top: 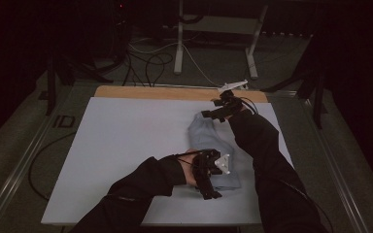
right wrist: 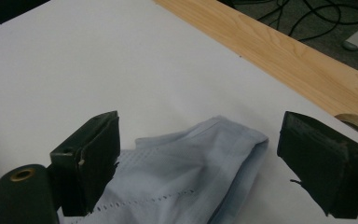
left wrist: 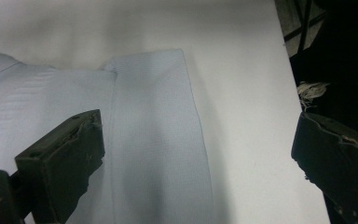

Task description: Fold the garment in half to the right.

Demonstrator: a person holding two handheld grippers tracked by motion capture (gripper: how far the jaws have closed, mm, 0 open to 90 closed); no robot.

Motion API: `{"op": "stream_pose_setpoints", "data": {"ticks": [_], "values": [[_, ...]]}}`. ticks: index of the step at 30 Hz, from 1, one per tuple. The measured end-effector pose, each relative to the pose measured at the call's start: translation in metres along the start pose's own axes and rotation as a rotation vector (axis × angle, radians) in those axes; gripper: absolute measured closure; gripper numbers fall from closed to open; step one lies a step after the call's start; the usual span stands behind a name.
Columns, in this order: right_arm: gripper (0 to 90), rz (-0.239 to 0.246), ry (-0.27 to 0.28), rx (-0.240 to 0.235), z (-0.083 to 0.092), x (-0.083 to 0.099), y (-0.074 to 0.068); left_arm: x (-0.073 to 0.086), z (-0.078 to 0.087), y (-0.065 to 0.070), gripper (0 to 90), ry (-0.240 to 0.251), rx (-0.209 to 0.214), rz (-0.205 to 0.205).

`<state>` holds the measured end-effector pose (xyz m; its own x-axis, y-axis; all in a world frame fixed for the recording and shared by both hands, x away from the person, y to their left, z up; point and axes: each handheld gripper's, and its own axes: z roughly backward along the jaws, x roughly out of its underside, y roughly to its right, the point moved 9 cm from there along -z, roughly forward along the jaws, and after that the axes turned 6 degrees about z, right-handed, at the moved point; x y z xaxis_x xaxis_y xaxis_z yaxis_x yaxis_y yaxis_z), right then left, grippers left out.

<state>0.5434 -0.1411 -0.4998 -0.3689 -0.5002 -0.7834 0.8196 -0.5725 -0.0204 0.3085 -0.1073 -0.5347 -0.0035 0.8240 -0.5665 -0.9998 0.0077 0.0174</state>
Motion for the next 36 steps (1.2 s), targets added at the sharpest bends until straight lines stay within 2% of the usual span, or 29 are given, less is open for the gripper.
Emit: {"op": "stream_pose_setpoints", "data": {"ticks": [2,8,13,15,19,25,28,31,32,36], "values": [[13.1,0.011,-0.002,0.008,0.0,0.002,-0.001,0.002,0.004,-0.001,2.2,0.006,-0.004,0.004],[10.4,0.017,-0.006,-0.02,0.001,0.009,-0.006,0.009,0.019,-0.002,1.5,0.062,0.01,0.046],[10.1,0.034,-0.024,-0.013,0.0,0.018,-0.009,0.019,0.032,-0.003,1.3,0.099,-0.011,0.064],[10.1,0.029,-0.022,-0.015,0.001,0.021,-0.009,0.029,0.041,-0.002,0.7,0.118,-0.01,0.091],[10.2,0.02,-0.016,-0.01,0.002,0.025,-0.009,0.048,0.05,-0.001,0.5,0.124,-0.026,0.122],[10.4,0.006,-0.013,-0.014,0.001,0.033,-0.011,0.074,0.066,0.001,0.4,0.186,-0.035,0.193],[13.3,0.027,0.014,-0.005,0.002,0.033,-0.018,0.089,0.074,0.003,0.3,0.21,-0.052,0.213],[10.4,0.032,0.036,-0.043,0.005,0.032,-0.033,0.107,0.081,0.006,0.4,0.24,-0.051,0.248],[10.5,0.04,0.032,-0.039,0.005,0.032,-0.036,0.113,0.083,0.006,0.4,0.243,-0.063,0.262],[15.1,0.018,0.019,-0.019,0.002,0.035,-0.032,0.134,0.093,0.01,0.4,0.294,-0.093,0.317]]}}
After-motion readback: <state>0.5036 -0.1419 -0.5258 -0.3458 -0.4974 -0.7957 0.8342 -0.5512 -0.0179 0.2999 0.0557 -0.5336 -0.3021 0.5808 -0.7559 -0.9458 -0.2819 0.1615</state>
